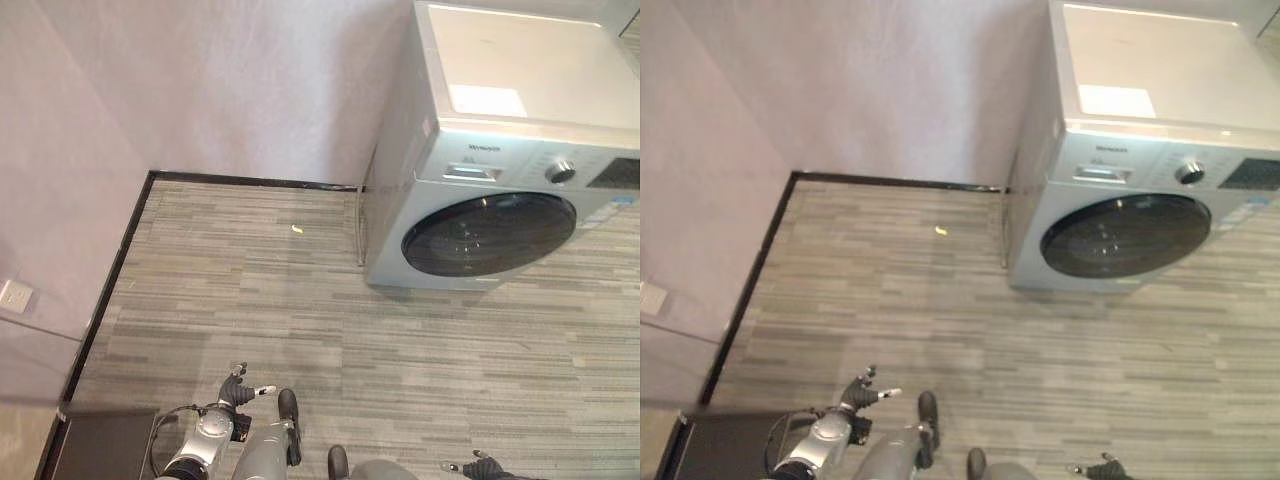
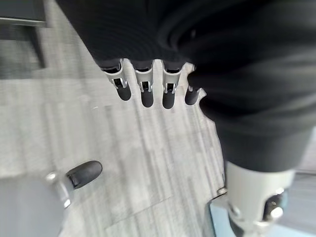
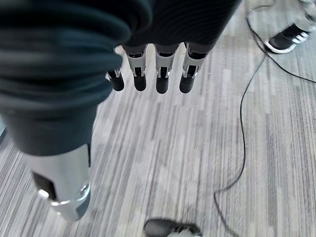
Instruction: Put brush and paste in cup on sink, flatten towel.
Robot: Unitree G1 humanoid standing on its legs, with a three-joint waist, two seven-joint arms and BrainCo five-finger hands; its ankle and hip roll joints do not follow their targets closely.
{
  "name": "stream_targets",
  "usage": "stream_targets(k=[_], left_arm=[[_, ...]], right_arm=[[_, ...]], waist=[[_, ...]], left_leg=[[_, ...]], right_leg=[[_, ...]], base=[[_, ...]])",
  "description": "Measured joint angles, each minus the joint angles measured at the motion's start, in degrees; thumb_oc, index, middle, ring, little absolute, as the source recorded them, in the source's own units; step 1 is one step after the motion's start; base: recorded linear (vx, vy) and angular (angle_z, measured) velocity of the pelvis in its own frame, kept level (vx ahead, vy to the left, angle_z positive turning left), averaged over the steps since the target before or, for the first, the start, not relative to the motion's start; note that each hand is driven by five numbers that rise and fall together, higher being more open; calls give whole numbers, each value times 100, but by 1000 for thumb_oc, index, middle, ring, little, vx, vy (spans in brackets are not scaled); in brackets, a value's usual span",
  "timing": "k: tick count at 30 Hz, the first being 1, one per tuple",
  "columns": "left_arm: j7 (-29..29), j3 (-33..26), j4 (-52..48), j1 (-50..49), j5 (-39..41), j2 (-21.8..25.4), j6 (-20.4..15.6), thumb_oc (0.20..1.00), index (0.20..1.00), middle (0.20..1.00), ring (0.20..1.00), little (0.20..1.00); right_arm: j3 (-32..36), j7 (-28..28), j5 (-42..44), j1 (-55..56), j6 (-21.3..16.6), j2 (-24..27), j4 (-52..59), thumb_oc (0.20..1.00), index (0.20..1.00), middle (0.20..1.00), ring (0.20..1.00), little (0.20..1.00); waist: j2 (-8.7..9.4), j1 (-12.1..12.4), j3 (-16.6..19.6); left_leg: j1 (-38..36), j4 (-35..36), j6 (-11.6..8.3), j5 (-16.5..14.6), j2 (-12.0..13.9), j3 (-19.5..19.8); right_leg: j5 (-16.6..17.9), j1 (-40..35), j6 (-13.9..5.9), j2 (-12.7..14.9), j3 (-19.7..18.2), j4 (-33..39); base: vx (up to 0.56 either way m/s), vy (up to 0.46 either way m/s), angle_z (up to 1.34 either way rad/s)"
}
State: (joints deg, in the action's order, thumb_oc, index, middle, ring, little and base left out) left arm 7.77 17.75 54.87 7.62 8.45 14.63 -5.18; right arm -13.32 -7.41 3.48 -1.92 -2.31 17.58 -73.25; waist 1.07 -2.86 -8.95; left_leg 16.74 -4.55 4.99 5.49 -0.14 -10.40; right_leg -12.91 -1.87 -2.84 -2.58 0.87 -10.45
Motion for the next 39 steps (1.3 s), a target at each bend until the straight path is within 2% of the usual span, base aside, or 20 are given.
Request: stream_targets(k=[3, 6, 7, 9, 12, 14, 15, 17, 18, 19, 21, 23, 25, 26, 28, 30, 33, 35, 37, 39], left_arm=[[6, 104, -10, 78, -7, 86, -9, 1000, 1000, 1000, 1000, 1000], [22, 96, 31, 184, -38, 190, -12, 1000, 1000, 1000, 1000, 1000], [44, 101, 30, 170, -55, 200, -13, 1000, 1000, 1000, 1000, 1000], [84, 94, 62, -27, -86, 477, -4, 1000, 1000, 1000, 1000, 1000], [82, 102, 260, -112, -232, 501, -4, 1000, 1000, 1000, 1000, 1000], [84, 105, 362, -92, -239, 463, -5, 1000, 1000, 1000, 1000, 1000], [92, 100, 753, 113, -240, 471, -3, 1000, 1000, 1000, 1000, 1000], [94, 140, 765, 102, -243, 350, -9, 1000, 1000, 1000, 1000, 1000], [89, 114, 789, 137, -274, 221, -16, 1000, 1000, 1000, 1000, 1000], [93, 109, 679, 80, -284, 126, -55, 1000, 1000, 1000, 1000, 1000], [94, 100, 755, -350, -290, 93, -49, 1000, 1000, 1000, 1000, 1000], [99, -47, 795, -342, -289, 51, -55, 1000, 1000, 1000, 1000, 1000], [105, -106, 916, -269, -293, 63, -66, 1000, 1000, 1000, 1000, 1000], [123, -78, 901, -229, -292, 23, -71, 1000, 1000, 1000, 1000, 1000], [125, -69, 808, -247, -297, 61, -86, 1000, 1000, 1000, 1000, 1000], [177, -147, 681, -244, -371, 106, -154, 1000, 1000, 1000, 1000, 1000], [204, -118, 556, -300, -397, 116, -190, 1000, 1000, 1000, 1000, 1000], [206, -119, 527, -268, -396, 103, -187, 1000, 1000, 1000, 1000, 1000], [212, -30, 499, -83, -397, 49, -196, 1000, 1000, 1000, 1000, 1000], [209, 7, 330, -80, -388, 74, -179, 1000, 1000, 1000, 1000, 1000]], right_arm=[[-91, 11, -108, 78, -51, -33, 543, 1000, 1000, 1000, 1000, 1000], [-95, 13, -188, 61, -90, -80, 1009, 1000, 1000, 1000, 1000, 1000], [-94, 14, -213, 30, -85, -106, 1060, 1000, 1000, 1000, 1000, 1000], [-289, 8, -270, -82, -158, -155, 1328, 1000, 1000, 1000, 1000, 1000], [-310, 5, -350, -99, -149, -150, 1289, 1000, 1000, 1000, 1000, 1000], [-318, 3, -370, 70, -154, -137, 1220, 1000, 1000, 1000, 1000, 1000], [-370, 10, -380, 171, -238, -53, 1306, 1000, 1000, 1000, 1000, 1000], [-549, 4, -373, 259, -237, -21, 1276, 1000, 1000, 1000, 1000, 1000], [-744, 6, -370, 416, -242, -13, 1258, 1000, 1000, 1000, 1000, 1000], [-805, 9, -368, 518, -233, -128, 1140, 1000, 1000, 1000, 1000, 1000], [-536, 16, -352, 287, -255, -99, 1148, 1000, 1000, 1000, 1000, 1000], [-535, 30, -351, 118, -253, -99, 1183, 1000, 1000, 1000, 1000, 1000], [-588, 108, -352, 278, -277, -99, 1241, 1000, 1000, 1000, 1000, 1000], [-561, 132, -353, 223, -263, 0, 1210, 1000, 1000, 1000, 1000, 1000], [-552, 132, -352, 103, -289, 60, 1261, 1000, 1000, 1000, 1000, 1000], [-578, 160, -389, -113, -371, 114, 1166, 1000, 1000, 1000, 1000, 1000], [-590, 166, -431, -315, -389, 255, 1214, 1000, 1000, 1000, 1000, 1000], [-576, 154, -430, -348, -396, 285, 1266, 1000, 1000, 1000, 1000, 1000], [-576, 155, -430, -108, -381, 347, 1239, 1000, 1000, 1000, 1000, 1000], [-560, 119, -431, -189, -391, 439, 1218, 1000, 1000, 1000, 1000, 1000]], waist=[[-28, 60, 79], [66, 84, 193], [95, 113, 201], [438, 271, 362], [689, 384, 376], [630, 368, 310], [494, 399, 169], [435, 199, 87], [336, 29, -34], [342, -15, -50], [345, 88, 1], [287, 187, -20], [438, 119, 220], [268, 210, 176], [300, 206, 148], [431, 228, 108], [363, 256, 94], [383, 207, 104], [436, 161, 106], [443, 158, 103]], left_leg=[[-312, 90, 263, -149, -205, 47], [-349, 66, 112, -339, -611, 203], [-355, 62, 131, -380, -642, 203], [-361, 51, 78, -496, -761, 165], [-367, 47, 83, -743, -763, 173], [-532, 89, 153, -797, -753, 512], [-655, 180, 291, -694, -616, 836], [-823, 133, 243, -754, -782, 1026], [-875, -282, 311, -994, -916, 1489], [-1036, -446, 247, -1200, -1031, 1663], [-1634, -545, 351, -1607, -1236, 2329], [-2257, -467, -67, -1884, -1023, 2973], [-2478, -871, -447, -2102, -902, 3021], [-2560, -964, -654, -2078, -630, 3025], [-2466, -1266, -1145, -1802, -612, 3250], [-2333, -1104, -1000, -1868, -547, 3536], [-1944, -729, -1087, -1396, -278, 3546], [-1795, -831, -1214, -1373, -201, 3633], [-1641, -864, -1292, -1306, -179, 3327], [-1440, -558, -1113, -1286, 127, 1592]], right_leg=[[-202, 344, -194, 510, 176, -1145], [-2, 537, -568, 1373, 209, -1463], [59, 539, -659, 1443, 198, -1407], [478, 530, -1048, 1651, 227, -1120], [544, 505, -1089, 1599, 295, -1160], [730, 1066, -957, 1394, 43, -2459], [327, 2306, -561, 835, 137, -1883], [864, 2794, -593, 851, 76, -794], [1231, 2862, -643, 737, -574, -25], [1459, 3002, -449, 666, -988, 222], [1989, 2867, -470, 544, -994, 657], [2271, 2612, -293, 451, -652, 1189], [2455, 1931, -264, 474, -914, 1319], [2559, 1868, -10, 243, -919, 991], [2308, 1875, 188, 241, -1004, 550], [2138, 1597, 399, 302, -787, 555], [1913, 1421, 468, 160, -468, 580], [1819, 1354, 433, 186, -155, 698], [1823, 1219, 435, 308, 256, 977], [1897, 1076, 571, 418, 477, 1326]], base=[[89, 121, -16], [155, 198, 22], [147, 164, 17], [132, 145, 3], [158, 135, 9], [286, 60, 48], [409, -4, 52], [333, -21, 92], [260, -43, 200], [348, -83, 201], [474, -188, 162], [504, -285, 159], [337, -277, 202], [249, -281, 161], [170, -335, 91], [140, -309, 93], [52, -189, 45], [38, -197, 83], [-11, -125, 127], [-55, -134, 90]])
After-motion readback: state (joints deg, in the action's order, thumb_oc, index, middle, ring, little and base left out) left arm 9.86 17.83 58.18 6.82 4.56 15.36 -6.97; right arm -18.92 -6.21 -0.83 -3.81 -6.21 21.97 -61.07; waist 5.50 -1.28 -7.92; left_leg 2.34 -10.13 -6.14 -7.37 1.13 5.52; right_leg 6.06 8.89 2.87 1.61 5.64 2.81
